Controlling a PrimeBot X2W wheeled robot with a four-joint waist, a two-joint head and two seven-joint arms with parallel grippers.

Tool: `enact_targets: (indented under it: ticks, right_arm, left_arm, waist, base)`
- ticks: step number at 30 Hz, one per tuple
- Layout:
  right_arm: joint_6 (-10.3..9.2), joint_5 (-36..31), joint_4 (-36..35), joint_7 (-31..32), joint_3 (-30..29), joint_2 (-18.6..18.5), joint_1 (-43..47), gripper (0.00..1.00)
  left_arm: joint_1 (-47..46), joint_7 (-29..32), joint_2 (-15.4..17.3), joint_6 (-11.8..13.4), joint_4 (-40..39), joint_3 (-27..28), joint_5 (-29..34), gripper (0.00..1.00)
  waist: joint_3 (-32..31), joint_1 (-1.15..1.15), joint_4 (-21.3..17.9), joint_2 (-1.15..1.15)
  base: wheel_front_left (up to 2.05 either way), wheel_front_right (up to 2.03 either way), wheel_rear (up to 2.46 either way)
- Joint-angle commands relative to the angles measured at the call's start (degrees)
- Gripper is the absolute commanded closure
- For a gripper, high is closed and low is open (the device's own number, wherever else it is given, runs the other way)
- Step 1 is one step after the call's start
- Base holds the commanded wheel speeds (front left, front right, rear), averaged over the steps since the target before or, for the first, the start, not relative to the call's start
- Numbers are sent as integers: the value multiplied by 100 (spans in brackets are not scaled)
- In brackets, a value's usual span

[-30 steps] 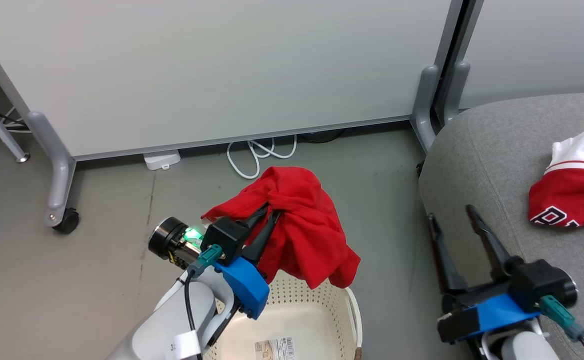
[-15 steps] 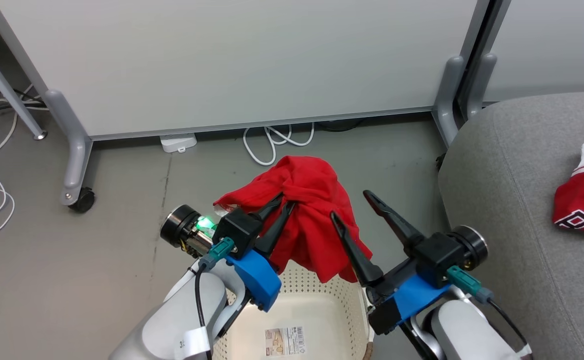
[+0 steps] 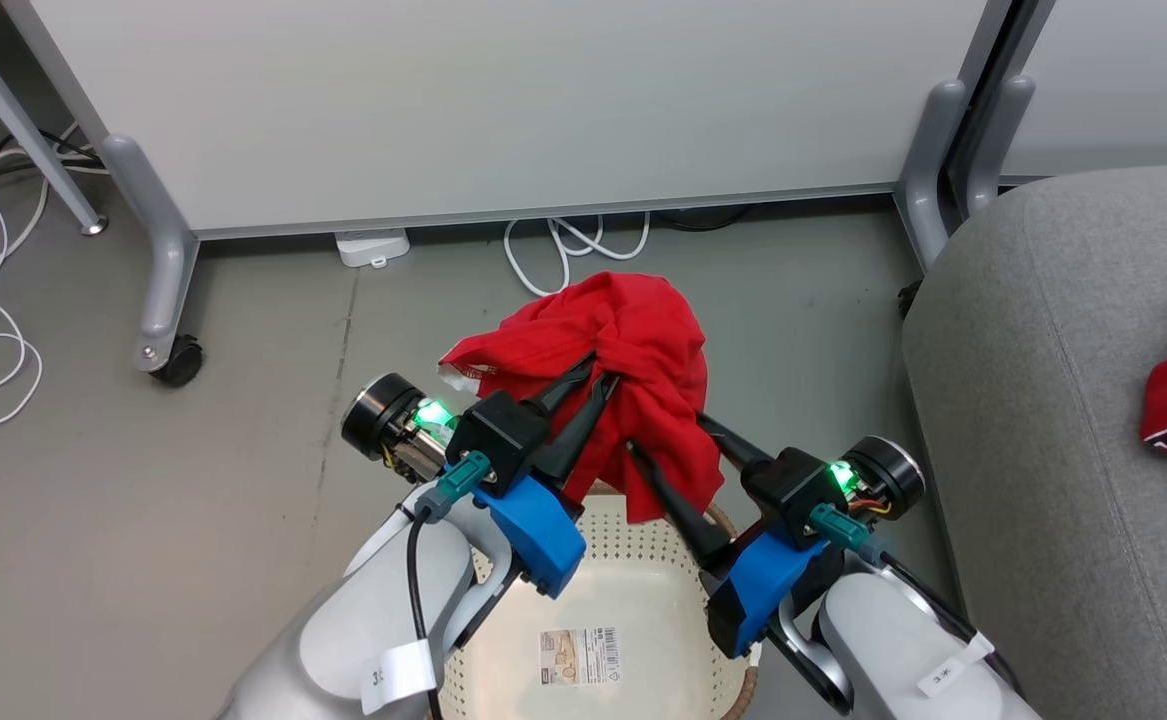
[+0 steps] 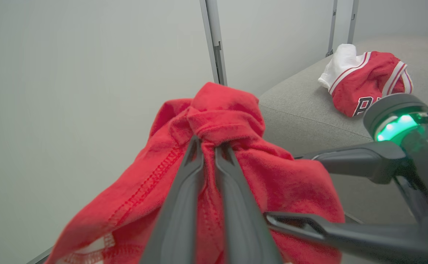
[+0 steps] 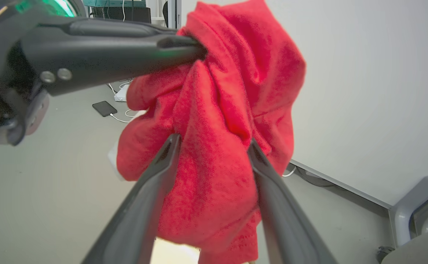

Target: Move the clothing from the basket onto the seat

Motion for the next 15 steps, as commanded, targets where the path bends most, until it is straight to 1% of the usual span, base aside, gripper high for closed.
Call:
enact_targets:
  ticks: [1, 5, 15]
  right_arm:
    - [1, 18, 66, -20, -29, 32, -112, 100]
    - [1, 52, 178, -20, -60, 79, -202, 100]
    - [1, 127, 116, -20, -37, 109, -212, 100]
  left_arm:
    - [-107, -28, -18, -32, -25, 18, 13, 100]
    - [-127, -28, -30, -38, -28, 18, 12, 100]
    - [-114, -28, -15, -38, -27, 52, 4, 100]
  waist:
    - [11, 0, 1, 0]
    - [25, 0, 5, 0]
    - [1, 0, -25, 0]
  base:
    - [0, 0, 0]
    - [0, 0, 0]
    - [0, 0, 0]
